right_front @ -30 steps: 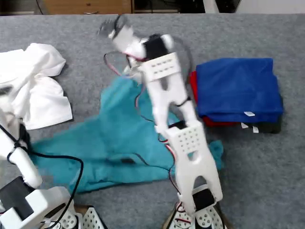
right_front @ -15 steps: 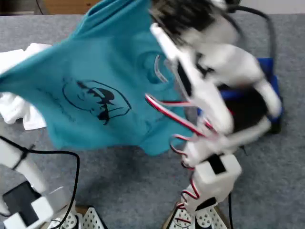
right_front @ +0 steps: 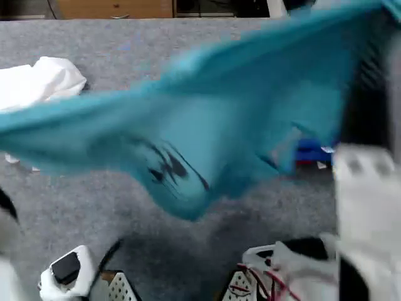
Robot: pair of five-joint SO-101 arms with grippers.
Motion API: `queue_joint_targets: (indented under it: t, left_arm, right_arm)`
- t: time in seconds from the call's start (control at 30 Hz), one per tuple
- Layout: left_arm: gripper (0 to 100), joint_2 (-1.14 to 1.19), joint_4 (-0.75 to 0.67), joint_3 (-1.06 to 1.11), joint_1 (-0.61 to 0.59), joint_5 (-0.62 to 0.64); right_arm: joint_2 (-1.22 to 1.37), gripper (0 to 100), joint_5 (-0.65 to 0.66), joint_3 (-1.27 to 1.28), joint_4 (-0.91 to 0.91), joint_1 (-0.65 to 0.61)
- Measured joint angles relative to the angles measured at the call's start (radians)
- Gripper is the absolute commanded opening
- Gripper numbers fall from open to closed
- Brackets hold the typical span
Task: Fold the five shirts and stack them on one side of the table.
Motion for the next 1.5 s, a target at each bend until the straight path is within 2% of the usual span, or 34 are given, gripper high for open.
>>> queue_joint_targets:
  t: [0.23, 0.43, 0.53, 0.67, 0.73, 0.83, 0.9, 0.97, 1.1, 1.23, 1.5]
  left_arm:
    - [2, -0.241, 0.0, 0.044, -0.002, -0.083]
    - [2, -0.292, -0.002, 0.367, -0.002, -0.124]
    - [2, -0.292, -0.107, 0.569, 0.054, -0.124]
    - [2, -0.276, -0.393, 0.942, 0.229, -0.124]
    - [2, -0.233, -0.615, 1.168, 0.299, -0.124]
    - [2, -0.101, -1.011, 1.452, 0.327, -0.107]
    - [2, 0.011, -1.224, 1.498, 0.328, -0.084]
    - [2, 0.13, -1.323, 1.435, 0.327, -0.055]
    - [2, 0.423, -1.283, 1.146, 0.324, 0.018]
    - [2, 0.74, -1.126, 0.732, 0.324, 0.063]
    - [2, 1.255, -0.701, -0.161, 0.359, 0.071]
  right_arm:
    - [-0.084, 0.2, 0.0, -0.002, 0.014, 0.104]
    - [-0.066, 0.2, 0.0, 0.141, 0.12, 0.106]
    - [-0.006, 0.2, 0.0, 0.299, 0.141, 0.106]
    - [0.137, 0.2, 0.0, 0.532, 0.086, 0.106]
    - [0.216, 0.2, 0.0, 0.657, 0.003, 0.106]
    - [0.345, 0.2, -0.018, 0.809, -0.169, 0.104]
    - [0.43, 0.2, -0.052, 0.875, -0.287, 0.104]
    - [0.511, 0.2, -0.078, 0.89, -0.377, 0.104]
    - [0.621, 0.2, -0.097, 0.884, -0.46, 0.098]
    - [0.707, 0.2, -0.097, 0.779, -0.477, 0.077]
    - [0.914, 0.2, -0.097, 0.519, -0.483, 0.04]
